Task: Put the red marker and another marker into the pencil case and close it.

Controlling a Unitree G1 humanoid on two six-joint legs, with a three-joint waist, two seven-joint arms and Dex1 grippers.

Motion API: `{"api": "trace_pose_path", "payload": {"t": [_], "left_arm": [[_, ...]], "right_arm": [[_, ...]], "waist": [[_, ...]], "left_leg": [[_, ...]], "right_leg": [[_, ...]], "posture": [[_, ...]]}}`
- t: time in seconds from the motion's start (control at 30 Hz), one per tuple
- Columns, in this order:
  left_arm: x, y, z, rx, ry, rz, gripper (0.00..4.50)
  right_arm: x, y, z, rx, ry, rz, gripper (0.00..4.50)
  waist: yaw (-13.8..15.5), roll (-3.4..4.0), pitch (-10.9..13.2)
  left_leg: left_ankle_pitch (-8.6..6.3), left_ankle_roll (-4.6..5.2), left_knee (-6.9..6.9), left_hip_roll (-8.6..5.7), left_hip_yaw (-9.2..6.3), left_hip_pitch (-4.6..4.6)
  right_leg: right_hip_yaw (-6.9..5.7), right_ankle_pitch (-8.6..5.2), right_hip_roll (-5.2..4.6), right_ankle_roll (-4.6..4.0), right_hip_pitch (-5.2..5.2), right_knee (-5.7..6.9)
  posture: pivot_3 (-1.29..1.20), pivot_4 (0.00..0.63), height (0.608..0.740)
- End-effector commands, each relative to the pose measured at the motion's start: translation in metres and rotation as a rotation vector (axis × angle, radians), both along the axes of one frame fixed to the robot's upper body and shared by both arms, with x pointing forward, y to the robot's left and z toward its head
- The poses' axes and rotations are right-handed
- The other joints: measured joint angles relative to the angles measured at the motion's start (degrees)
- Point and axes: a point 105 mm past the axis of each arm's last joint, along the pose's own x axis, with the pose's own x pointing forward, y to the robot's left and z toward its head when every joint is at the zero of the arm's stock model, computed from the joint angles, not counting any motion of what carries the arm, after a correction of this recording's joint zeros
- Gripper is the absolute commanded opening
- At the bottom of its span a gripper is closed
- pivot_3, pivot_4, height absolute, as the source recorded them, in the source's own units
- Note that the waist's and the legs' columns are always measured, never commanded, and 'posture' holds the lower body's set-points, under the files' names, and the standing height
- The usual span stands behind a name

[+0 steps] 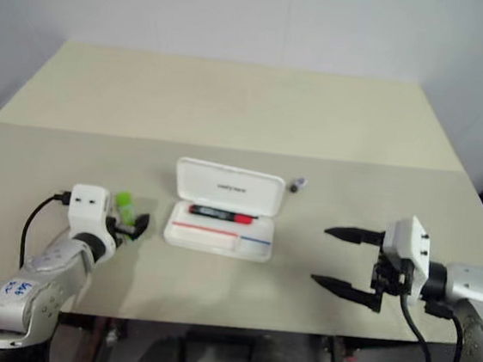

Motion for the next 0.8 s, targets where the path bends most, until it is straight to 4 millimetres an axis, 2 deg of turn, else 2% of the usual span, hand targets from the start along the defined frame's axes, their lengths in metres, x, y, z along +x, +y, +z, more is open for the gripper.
{"api": "trace_pose_path", "payload": {"t": [0.03, 0.1, 0.17, 0.2, 0.23, 0.27, 0.3, 0.33, 0.4, 0.5, 0.6, 0.7, 0.8], "left_arm": [[-0.001, 0.003, -0.02, 0.038, 0.131, 0.018, 3.94], [0.0, 0.004, -0.02, 0.041, 0.143, 0.019, 3.34], [0.001, 0.006, -0.022, 0.041, 0.172, 0.033, 2.66], [0.001, 0.007, -0.023, 0.043, 0.181, 0.035, 2.32], [0.001, 0.008, -0.023, 0.042, 0.185, 0.035, 1.98], [0.002, 0.009, -0.023, 0.04, 0.187, 0.035, 1.66], [0.002, 0.01, -0.022, 0.041, 0.183, 0.038, 1.34], [0.002, 0.012, -0.022, 0.044, 0.176, 0.046, 1.09], [0.003, 0.015, -0.021, 0.042, 0.168, 0.062, 1.09], [0.003, 0.022, -0.022, 0.03, 0.179, 0.1, 1.09], [0.005, 0.033, -0.018, 0.034, 0.158, 0.146, 1.09], [0.008, 0.043, -0.009, 0.036, 0.119, 0.19, 1.09], [0.016, 0.051, 0.015, 0.045, -0.009, 0.197, 1.09]], "right_arm": [[-0.008, 0.001, 0.013, 0.01, -0.049, 0.022, 4.5], [-0.009, -0.001, 0.012, 0.013, -0.045, 0.013, 4.5], [-0.008, -0.002, 0.014, 0.029, -0.054, -0.004, 4.5], [-0.008, -0.001, 0.015, 0.034, -0.058, -0.007, 4.5], [-0.007, -0.001, 0.016, 0.037, -0.063, -0.01, 4.5], [-0.007, -0.001, 0.017, 0.04, -0.065, -0.013, 4.5], [-0.006, -0.001, 0.017, 0.041, -0.066, -0.016, 4.5], [-0.006, -0.001, 0.017, 0.041, -0.067, -0.018, 4.5], [-0.006, -0.002, 0.016, 0.042, -0.066, -0.019, 4.5], [-0.003, -0.001, 0.016, 0.046, -0.07, -0.027, 4.5], [0.0, 0.0, 0.018, 0.059, -0.082, -0.036, 4.5], [0.002, 0.001, 0.018, 0.062, -0.087, -0.038, 4.5], [0.005, 0.001, 0.019, 0.07, -0.095, -0.047, 4.5]], "waist": [[-0.54, 0.34, -0.19], [-1.51, 0.98, -0.52], [-2.66, 1.92, -0.87], [-2.57, 1.82, -1.07], [-2.14, 1.12, -1.23], [-1.83, 0.34, -1.25], [-1.89, -0.21, -1.07], [-1.46, 0.14, -1.12], [-1.09, 0.71, -1.23], [-1.1, 1.08, -1.25], [-0.88, 1.0, -1.21], [-0.33, 0.94, -1.17], [-0.29, 0.68, -1.0]], "left_leg": [[-0.12, -0.13, 0.15, -0.08, -0.25, -0.06], [-0.58, -0.07, 0.7, -0.41, -1.13, -0.4], [-0.84, 0.23, 0.4, -0.35, -1.76, -0.7], [-0.78, 0.32, -0.19, 0.02, -1.75, -1.23], [-0.73, 0.42, -0.82, 0.37, -1.19, -1.32], [-0.65, 0.54, -1.02, 0.35, -0.32, -0.92], [-0.59, 0.59, -0.75, -0.23, 0.42, -0.32], [-0.57, 0.52, -0.08, -0.52, 0.3, -0.2], [-0.84, 0.38, 0.72, -0.85, -1.29, -0.23], [-1.46, 0.3, 0.75, -1.06, -1.61, 0.16], [-1.53, 0.31, 0.59, -1.09, -1.58, 0.24], [-1.31, 0.62, 0.27, -1.1, -1.49, 0.29], [-1.2, 0.73, -0.24, -1.09, -1.56, 0.79]], "right_leg": [[-0.09, 0.26, 0.02, -0.34, 0.09, -0.54], [-0.43, 0.99, -0.02, -1.01, 0.35, -1.94], [-0.93, 2.73, 0.01, -1.37, 1.73, -4.79], [-1.69, 3.63, -0.2, -2.6, 2.65, -5.59], [-3.69, 3.29, -1.1, -4.22, 2.32, -3.59], [-4.49, 1.91, -1.93, -5.58, 1.73, -1.79], [-4.28, 0.63, -2.47, -3.39, 1.46, -1.55], [-4.08, 0.56, -2.47, -1.08, 0.71, -1.28], [-4.37, 0.91, -2.07, -0.92, 0.54, -1.59], [-4.48, 0.99, -2.13, -1.01, 1.11, -2.15], [-4.38, 1.13, -2.11, -1.24, 1.18, -2.24], [-4.17, 1.07, -2.01, -1.12, 1.08, -1.67], [-3.93, 0.98, -1.74, -0.92, 0.9, -1.24]], "posture": [[0.0, 0.15, 0.74], [0.0, 0.15, 0.74], [0.0, 0.15, 0.74], [0.0, 0.15, 0.74], [0.0, 0.15, 0.74], [0.0, 0.15, 0.74], [0.0, 0.15, 0.74], [0.0, 0.15, 0.74], [0.0, 0.15, 0.74], [0.0, 0.15, 0.74], [0.0, 0.15, 0.74], [0.0, 0.15, 0.74], [0.0, 0.15, 0.74]]}}
